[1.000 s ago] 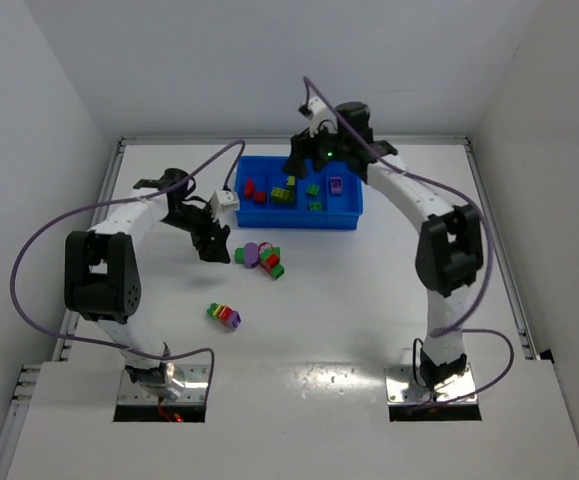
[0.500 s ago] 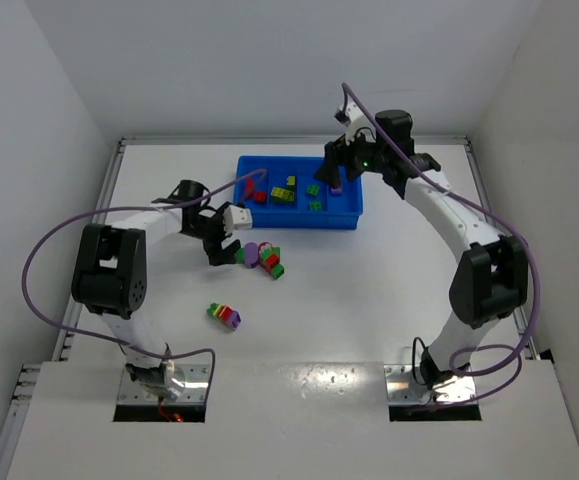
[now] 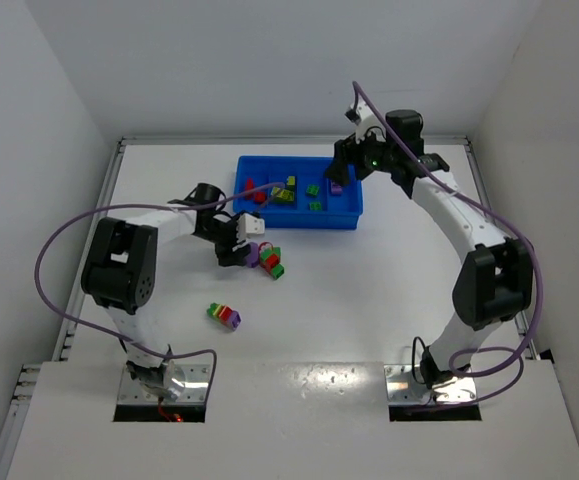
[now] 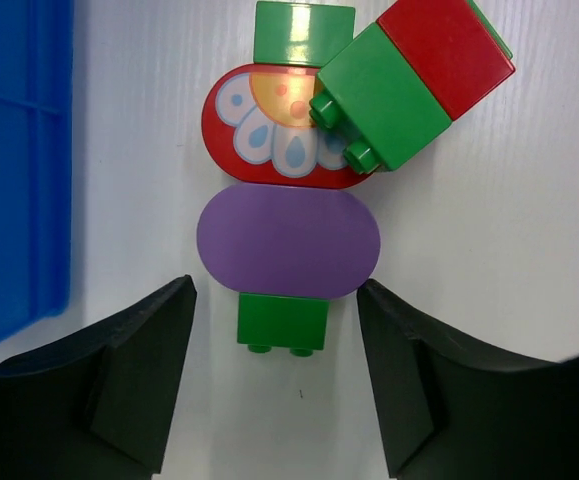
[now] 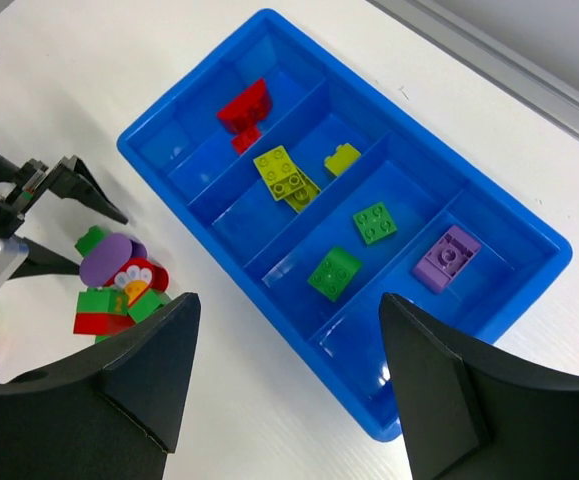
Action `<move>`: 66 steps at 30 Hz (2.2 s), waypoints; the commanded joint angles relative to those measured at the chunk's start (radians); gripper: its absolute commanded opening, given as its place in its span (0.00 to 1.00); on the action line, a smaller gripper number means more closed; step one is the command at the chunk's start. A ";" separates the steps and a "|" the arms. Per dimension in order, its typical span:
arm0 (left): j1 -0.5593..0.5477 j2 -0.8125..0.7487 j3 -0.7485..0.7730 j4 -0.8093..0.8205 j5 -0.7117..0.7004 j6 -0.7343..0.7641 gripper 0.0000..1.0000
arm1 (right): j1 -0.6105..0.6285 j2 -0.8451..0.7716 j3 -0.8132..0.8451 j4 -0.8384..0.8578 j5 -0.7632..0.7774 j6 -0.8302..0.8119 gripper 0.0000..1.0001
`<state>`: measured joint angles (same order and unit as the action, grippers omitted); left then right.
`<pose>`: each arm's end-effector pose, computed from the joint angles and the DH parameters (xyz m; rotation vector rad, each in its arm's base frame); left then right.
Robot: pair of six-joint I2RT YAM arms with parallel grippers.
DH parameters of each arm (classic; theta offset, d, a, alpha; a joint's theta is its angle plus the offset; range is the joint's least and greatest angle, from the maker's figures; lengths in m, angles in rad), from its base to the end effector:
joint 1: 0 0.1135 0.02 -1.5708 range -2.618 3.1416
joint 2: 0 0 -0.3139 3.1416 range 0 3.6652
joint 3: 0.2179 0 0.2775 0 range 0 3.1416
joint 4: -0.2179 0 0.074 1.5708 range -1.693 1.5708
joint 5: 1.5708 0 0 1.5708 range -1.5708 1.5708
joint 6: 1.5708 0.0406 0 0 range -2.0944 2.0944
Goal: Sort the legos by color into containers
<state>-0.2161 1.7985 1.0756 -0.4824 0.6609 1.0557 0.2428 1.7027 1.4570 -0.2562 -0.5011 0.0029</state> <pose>0.3576 -0.1040 0.1860 1.6027 1.9058 -0.5913 0.4173 0.1235 0.3642 -0.5533 1.9969 0.6690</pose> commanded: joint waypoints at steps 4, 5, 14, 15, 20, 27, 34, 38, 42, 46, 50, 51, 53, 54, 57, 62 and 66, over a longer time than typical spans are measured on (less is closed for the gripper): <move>-0.022 0.030 0.063 -0.039 0.009 0.073 0.62 | -0.019 -0.054 -0.012 0.020 -0.008 -0.006 0.73; -0.022 0.041 0.075 -0.051 0.009 0.073 0.60 | -0.019 -0.054 -0.012 0.020 -0.008 -0.006 0.73; -0.031 0.024 0.104 -0.114 0.012 0.089 0.23 | -0.029 -0.054 -0.053 0.029 -0.072 0.023 0.73; -0.031 0.024 0.104 -0.114 0.022 0.080 0.23 | -0.030 -0.054 -0.053 0.029 -0.089 0.041 0.73; -0.022 -0.101 0.084 -0.114 0.095 -0.008 0.22 | -0.051 -0.054 -0.127 0.110 -0.246 0.193 0.75; -0.060 -0.258 0.084 -0.071 0.167 -0.141 0.21 | -0.091 -0.032 -0.234 0.337 -0.546 0.537 0.83; -0.129 -0.334 0.093 0.007 0.137 -0.243 0.21 | -0.066 0.008 -0.268 0.511 -0.744 0.718 0.84; -0.170 -0.367 0.093 0.057 0.114 -0.278 0.21 | -0.057 0.017 -0.268 0.500 -0.770 0.727 0.84; -0.181 -0.387 0.103 0.111 0.066 -0.313 0.21 | -0.057 0.026 -0.268 0.463 -0.806 0.727 0.82; -0.190 -0.409 0.081 0.163 0.055 -0.350 0.21 | -0.057 0.026 -0.326 0.449 -0.815 0.727 0.81; -0.190 -0.418 0.081 0.183 0.046 -0.369 0.21 | -0.066 0.026 -0.340 0.449 -0.800 0.727 0.81; -0.190 -0.418 0.081 0.197 0.046 -0.381 0.21 | -0.066 0.026 -0.340 0.449 -0.800 0.727 0.81; -0.200 -0.418 0.081 0.208 0.046 -0.390 0.21 | -0.066 0.026 -0.340 0.449 -0.800 0.727 0.81; -0.200 -0.418 0.081 0.208 0.046 -0.390 0.21 | -0.057 0.026 -0.330 0.449 -0.800 0.727 0.80; -0.200 -0.418 0.081 0.208 0.037 -0.390 0.21 | -0.057 0.026 -0.320 0.449 -0.800 0.727 0.79; -0.209 -0.418 0.081 0.208 0.037 -0.399 0.21 | -0.048 0.035 -0.290 0.449 -0.800 0.727 0.79; -0.209 -0.418 0.081 0.217 0.037 -0.399 0.21 | -0.039 0.044 -0.290 0.449 -0.789 0.727 0.79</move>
<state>-0.4129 1.4178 1.1488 -0.3191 0.6796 0.6682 0.1928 1.7340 1.1263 0.1707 -1.2778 0.7273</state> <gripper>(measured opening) 0.413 0.787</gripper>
